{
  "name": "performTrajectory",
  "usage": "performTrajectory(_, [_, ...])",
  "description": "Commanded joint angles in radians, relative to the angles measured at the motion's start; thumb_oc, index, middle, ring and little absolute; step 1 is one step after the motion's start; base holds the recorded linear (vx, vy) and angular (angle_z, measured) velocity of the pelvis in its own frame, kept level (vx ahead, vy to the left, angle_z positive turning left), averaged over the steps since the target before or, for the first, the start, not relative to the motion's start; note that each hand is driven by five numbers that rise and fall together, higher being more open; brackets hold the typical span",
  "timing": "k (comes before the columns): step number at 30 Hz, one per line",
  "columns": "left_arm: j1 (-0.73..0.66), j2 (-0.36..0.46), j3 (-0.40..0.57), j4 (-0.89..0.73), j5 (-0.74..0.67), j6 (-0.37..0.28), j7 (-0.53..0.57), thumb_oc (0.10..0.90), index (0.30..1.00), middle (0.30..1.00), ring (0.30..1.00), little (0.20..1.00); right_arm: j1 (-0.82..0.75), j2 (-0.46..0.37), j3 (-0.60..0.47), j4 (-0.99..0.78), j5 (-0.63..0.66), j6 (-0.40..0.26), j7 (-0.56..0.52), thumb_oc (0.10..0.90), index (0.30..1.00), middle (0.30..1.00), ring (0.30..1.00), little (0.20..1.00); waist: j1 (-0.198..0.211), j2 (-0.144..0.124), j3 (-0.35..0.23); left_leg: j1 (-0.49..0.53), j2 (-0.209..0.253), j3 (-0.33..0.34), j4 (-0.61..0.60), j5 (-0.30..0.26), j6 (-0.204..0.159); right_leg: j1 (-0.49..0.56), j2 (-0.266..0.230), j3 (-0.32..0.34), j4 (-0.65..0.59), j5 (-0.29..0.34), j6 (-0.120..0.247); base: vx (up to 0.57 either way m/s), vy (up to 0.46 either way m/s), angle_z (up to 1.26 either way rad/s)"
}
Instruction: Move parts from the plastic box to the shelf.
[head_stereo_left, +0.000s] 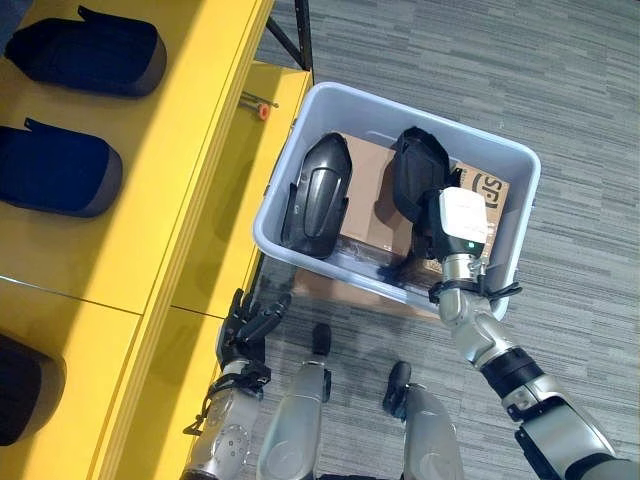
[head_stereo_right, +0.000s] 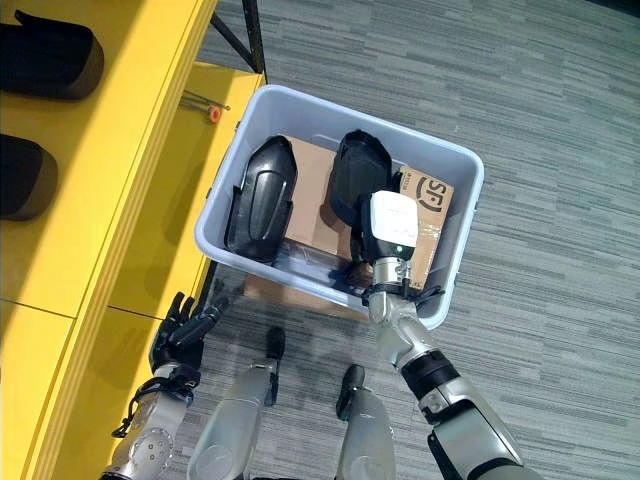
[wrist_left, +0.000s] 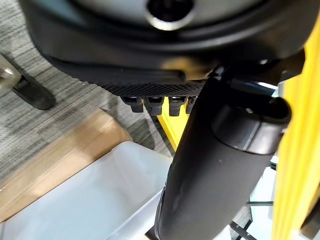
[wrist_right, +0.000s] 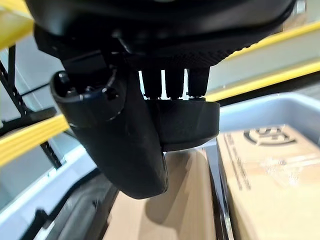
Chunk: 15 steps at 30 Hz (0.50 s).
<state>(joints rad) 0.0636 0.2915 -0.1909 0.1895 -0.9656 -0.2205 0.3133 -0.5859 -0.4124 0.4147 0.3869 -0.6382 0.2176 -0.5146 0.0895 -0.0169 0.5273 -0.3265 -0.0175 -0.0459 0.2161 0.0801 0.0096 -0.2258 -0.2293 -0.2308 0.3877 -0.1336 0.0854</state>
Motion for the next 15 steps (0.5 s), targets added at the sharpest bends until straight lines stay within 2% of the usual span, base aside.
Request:
performTrajectory(1, [0.029,0.027,0.022,-0.080,0.051,-0.034,-0.045,0.900,1.000,1.000,1.000,1.000,-0.100,-0.083,-0.064,-0.142,-0.045,-0.085,0.015,0.400,0.300,0.300,0.300,0.300,0.003,-0.011,-0.114,0.003,0.040,-0.063,0.016,-0.107,-0.016,0.027,-0.051,0.012,-0.142,0.089,0.045,0.08,-0.009,-0.07])
performTrajectory(4, [0.046,0.042,0.047,-0.073,0.065,-0.005,-0.059,0.900,1.000,1.000,1.000,1.000,-0.109,-0.124,-0.075,-0.188,0.001,-0.112,0.091,0.400,0.300,0.300,0.300,0.300,-0.005,-0.018,-0.160,0.044,0.050,-0.053,-0.039,-0.087,-0.020,0.063,-0.050,0.009,-0.192,0.108,0.052,0.06,-0.021,-0.16])
performTrajectory(5, [0.051,0.048,0.056,-0.065,0.075,0.015,-0.064,0.900,1.000,1.000,1.000,1.000,-0.137,-0.155,-0.079,-0.212,0.055,-0.138,0.128,0.400,0.300,0.300,0.300,0.300,-0.009,-0.020,-0.190,0.068,0.058,-0.043,-0.070,-0.076,-0.022,0.081,-0.050,0.005,-0.217,0.118,0.057,0.09,-0.038,-0.10])
performTrajectory(12, [0.073,0.045,0.077,-0.042,0.074,0.051,-0.085,0.900,1.000,1.000,1.000,1.000,-0.262,-0.244,-0.032,-0.256,0.092,-0.177,0.224,0.400,0.300,0.300,0.300,0.300,-0.014,-0.022,-0.293,0.165,0.086,-0.014,-0.173,-0.051,-0.029,0.134,-0.045,0.008,-0.263,0.127,0.072,0.08,-0.042,-0.13])
performTrajectory(15, [0.074,0.040,0.079,-0.035,0.074,0.057,-0.089,0.900,1.000,1.000,1.000,1.000,-0.307,-0.265,-0.008,-0.260,0.085,-0.184,0.240,0.400,0.300,0.300,0.300,0.300,-0.015,-0.016,-0.317,0.187,0.091,-0.005,-0.183,-0.053,-0.032,0.150,-0.041,0.012,-0.269,0.124,0.074,0.07,-0.049,-0.14])
